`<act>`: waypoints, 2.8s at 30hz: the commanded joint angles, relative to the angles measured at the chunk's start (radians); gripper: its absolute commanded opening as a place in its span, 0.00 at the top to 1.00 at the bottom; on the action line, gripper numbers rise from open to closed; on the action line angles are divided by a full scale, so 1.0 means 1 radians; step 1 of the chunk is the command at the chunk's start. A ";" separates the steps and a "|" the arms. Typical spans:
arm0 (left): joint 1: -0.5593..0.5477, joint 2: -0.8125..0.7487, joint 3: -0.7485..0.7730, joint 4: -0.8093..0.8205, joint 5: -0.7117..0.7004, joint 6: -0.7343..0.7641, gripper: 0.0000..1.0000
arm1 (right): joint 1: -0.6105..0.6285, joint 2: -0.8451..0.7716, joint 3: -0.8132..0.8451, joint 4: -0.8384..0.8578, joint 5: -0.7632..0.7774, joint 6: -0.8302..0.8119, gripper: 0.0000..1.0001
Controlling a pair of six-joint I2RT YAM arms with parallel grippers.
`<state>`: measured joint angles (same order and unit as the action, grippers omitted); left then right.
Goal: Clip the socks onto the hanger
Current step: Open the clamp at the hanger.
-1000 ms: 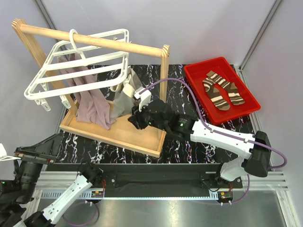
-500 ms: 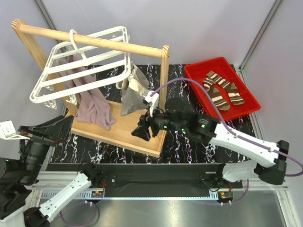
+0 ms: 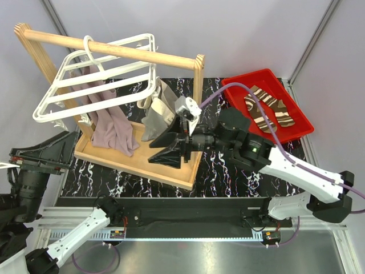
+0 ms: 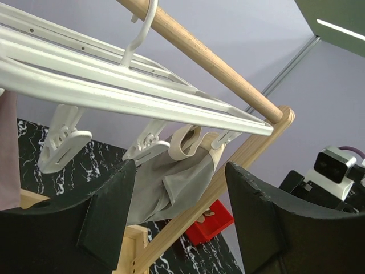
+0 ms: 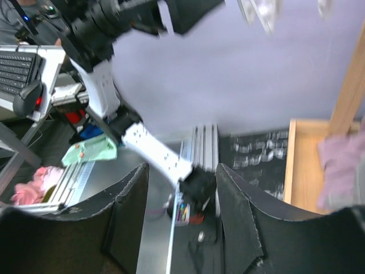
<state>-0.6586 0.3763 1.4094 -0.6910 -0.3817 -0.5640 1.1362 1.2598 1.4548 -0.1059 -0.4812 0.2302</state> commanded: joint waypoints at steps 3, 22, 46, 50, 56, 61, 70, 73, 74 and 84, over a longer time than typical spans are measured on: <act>0.001 0.000 -0.019 0.076 -0.005 -0.037 0.32 | 0.161 0.131 0.071 0.343 0.149 -0.223 0.44; 0.001 -0.077 0.083 -0.051 -0.051 0.124 0.35 | 0.244 0.642 0.395 0.758 0.559 -0.505 0.59; 0.001 -0.096 0.089 -0.077 -0.042 0.171 0.35 | 0.208 0.678 0.340 0.798 0.601 -0.465 0.49; 0.001 -0.105 0.082 -0.076 -0.045 0.168 0.35 | 0.180 0.678 0.364 0.749 0.555 -0.447 0.43; 0.001 -0.102 0.071 -0.079 -0.049 0.162 0.35 | 0.152 0.676 0.391 0.723 0.490 -0.434 0.39; 0.001 -0.097 0.049 -0.065 -0.033 0.144 0.35 | 0.152 0.678 0.404 0.726 0.454 -0.417 0.39; -0.001 -0.097 0.036 -0.061 -0.025 0.112 0.35 | 0.152 0.665 0.412 0.736 0.412 -0.374 0.43; -0.001 -0.093 0.037 -0.061 -0.016 0.098 0.36 | 0.152 0.670 0.417 0.741 0.412 -0.367 0.44; 0.001 -0.088 0.040 -0.064 -0.017 0.095 0.36 | 0.152 0.667 0.420 0.742 0.411 -0.362 0.45; -0.001 -0.096 0.036 -0.082 -0.028 0.064 0.38 | 0.157 0.644 0.398 0.804 0.414 -0.319 0.50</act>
<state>-0.6586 0.2802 1.4494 -0.7773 -0.4160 -0.4881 1.2846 1.9850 1.8267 0.6117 -0.0658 -0.1181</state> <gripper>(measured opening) 0.626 0.504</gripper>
